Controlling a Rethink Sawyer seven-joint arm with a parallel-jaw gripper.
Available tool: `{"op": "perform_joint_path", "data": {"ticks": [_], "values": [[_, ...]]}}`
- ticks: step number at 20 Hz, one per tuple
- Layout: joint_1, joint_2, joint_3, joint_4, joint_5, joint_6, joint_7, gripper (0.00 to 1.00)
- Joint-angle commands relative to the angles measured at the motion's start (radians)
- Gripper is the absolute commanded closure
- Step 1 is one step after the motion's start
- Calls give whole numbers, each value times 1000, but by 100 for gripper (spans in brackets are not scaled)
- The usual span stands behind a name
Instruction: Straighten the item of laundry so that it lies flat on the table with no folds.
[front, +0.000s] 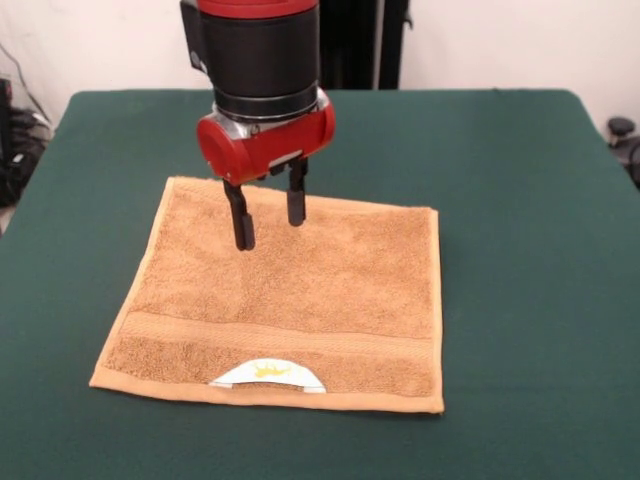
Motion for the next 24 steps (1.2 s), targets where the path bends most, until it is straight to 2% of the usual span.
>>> {"op": "perform_joint_path", "data": {"ticks": [1,21,24], "values": [[33,11,93,106,14,-34,73,0],[43,6,75,103,11,-28,91,0],[54,-21,59,111,20,-2,113,0]]}}
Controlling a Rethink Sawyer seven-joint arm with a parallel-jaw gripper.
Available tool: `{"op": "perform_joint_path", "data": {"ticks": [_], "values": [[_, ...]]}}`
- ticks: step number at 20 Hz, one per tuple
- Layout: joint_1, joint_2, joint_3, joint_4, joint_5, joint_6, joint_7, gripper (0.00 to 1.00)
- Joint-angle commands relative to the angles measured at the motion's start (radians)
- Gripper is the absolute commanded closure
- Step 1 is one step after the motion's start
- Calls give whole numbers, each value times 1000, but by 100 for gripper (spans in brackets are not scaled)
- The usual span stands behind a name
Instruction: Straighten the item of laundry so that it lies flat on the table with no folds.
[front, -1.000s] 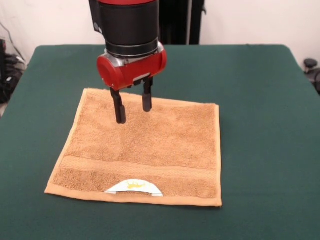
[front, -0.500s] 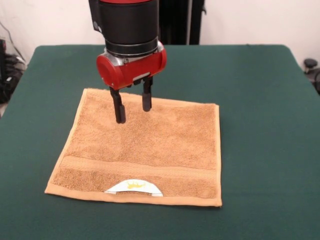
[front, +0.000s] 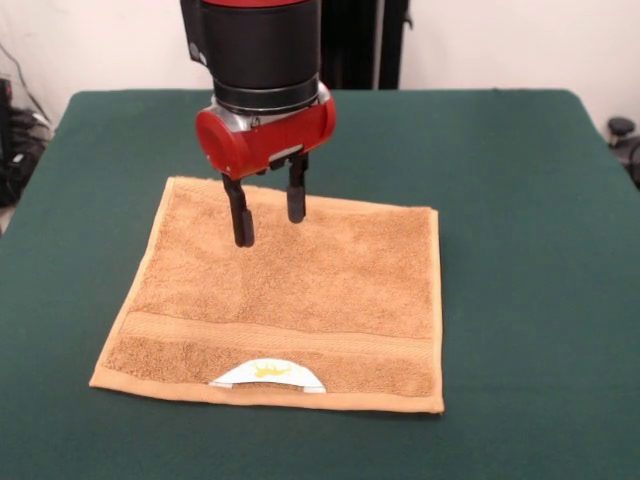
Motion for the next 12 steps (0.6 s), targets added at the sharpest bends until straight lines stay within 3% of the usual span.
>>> {"op": "perform_joint_path", "data": {"ticks": [1,5,12], "values": [[57,-32,50,123,32,16,134,0],[83,-97,20,161,71,60,199,0],[103,-91,1,161,71,26,196,0]]}}
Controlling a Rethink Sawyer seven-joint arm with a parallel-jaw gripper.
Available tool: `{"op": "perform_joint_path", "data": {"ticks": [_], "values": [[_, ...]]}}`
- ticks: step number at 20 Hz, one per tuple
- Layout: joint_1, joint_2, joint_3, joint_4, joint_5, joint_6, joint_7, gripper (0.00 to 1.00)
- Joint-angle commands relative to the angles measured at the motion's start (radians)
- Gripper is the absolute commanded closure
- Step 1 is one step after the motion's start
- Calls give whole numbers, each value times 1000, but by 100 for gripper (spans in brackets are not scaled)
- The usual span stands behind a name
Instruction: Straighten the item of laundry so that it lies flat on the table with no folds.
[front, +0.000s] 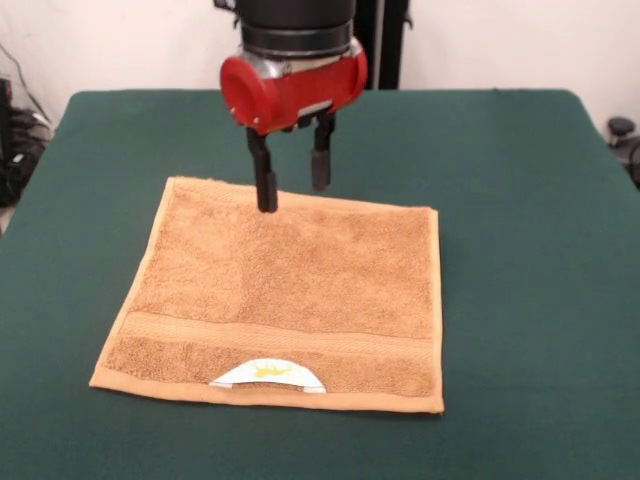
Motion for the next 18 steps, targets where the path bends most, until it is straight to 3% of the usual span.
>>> {"op": "perform_joint_path", "data": {"ticks": [1,18], "values": [[52,0,20,130,45,16,195,0],[47,-3,27,150,47,-38,173,0]]}}
